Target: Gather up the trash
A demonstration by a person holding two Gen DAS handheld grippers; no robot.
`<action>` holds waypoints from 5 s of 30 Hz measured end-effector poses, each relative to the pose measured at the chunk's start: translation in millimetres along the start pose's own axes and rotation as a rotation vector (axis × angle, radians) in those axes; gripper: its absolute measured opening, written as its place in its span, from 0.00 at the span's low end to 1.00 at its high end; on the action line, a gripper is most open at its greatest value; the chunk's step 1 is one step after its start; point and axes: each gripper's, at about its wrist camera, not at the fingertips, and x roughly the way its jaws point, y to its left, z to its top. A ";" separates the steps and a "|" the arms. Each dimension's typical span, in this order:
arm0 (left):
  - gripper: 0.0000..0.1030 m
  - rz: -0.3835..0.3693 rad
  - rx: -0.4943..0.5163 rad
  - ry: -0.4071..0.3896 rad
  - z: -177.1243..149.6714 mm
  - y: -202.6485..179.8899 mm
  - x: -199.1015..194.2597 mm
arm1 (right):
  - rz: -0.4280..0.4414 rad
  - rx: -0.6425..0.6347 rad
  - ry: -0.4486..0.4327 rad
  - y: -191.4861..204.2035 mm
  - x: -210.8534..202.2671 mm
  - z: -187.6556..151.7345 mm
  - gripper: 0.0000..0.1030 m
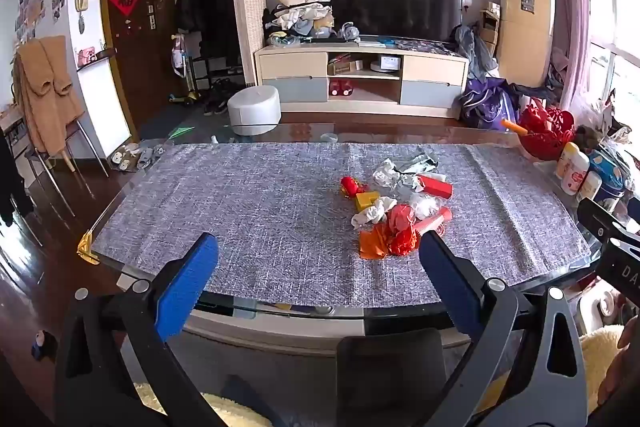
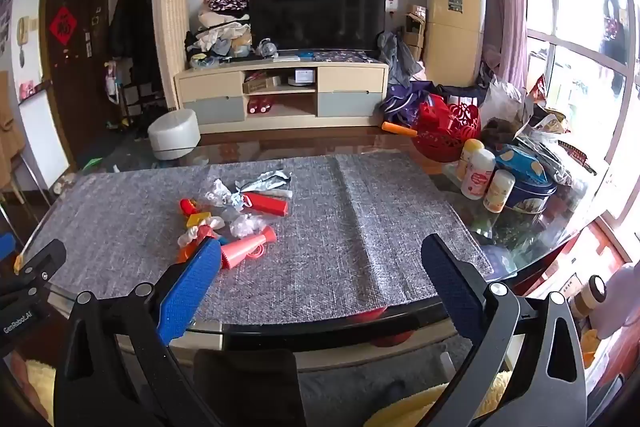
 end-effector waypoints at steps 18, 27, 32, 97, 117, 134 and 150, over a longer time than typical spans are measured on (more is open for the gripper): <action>0.92 -0.005 0.001 -0.015 6.6 0.9 -7.0 | 0.007 0.017 -0.002 -0.2 -1.4 3.2 0.97; 0.92 -0.002 0.002 -0.015 5.8 -0.5 -6.4 | 0.008 0.020 0.001 -0.2 0.2 3.6 0.97; 0.92 -0.010 0.002 -0.011 8.8 -1.4 -5.4 | 0.008 0.023 0.001 -0.7 0.2 3.6 0.97; 0.92 0.014 0.075 0.117 -1.8 6.5 78.0 | 0.017 -0.017 0.130 8.6 83.6 -6.1 0.96; 0.75 -0.093 0.111 0.306 -28.9 -3.7 178.1 | 0.279 -0.035 0.393 56.5 204.1 -41.1 0.52; 0.75 -0.106 0.075 0.354 -21.0 1.0 205.0 | 0.311 -0.131 0.423 79.4 231.2 -43.2 0.78; 0.75 -0.211 0.071 0.427 -27.4 -25.9 233.7 | 0.310 -0.161 0.432 80.3 278.3 -32.9 0.84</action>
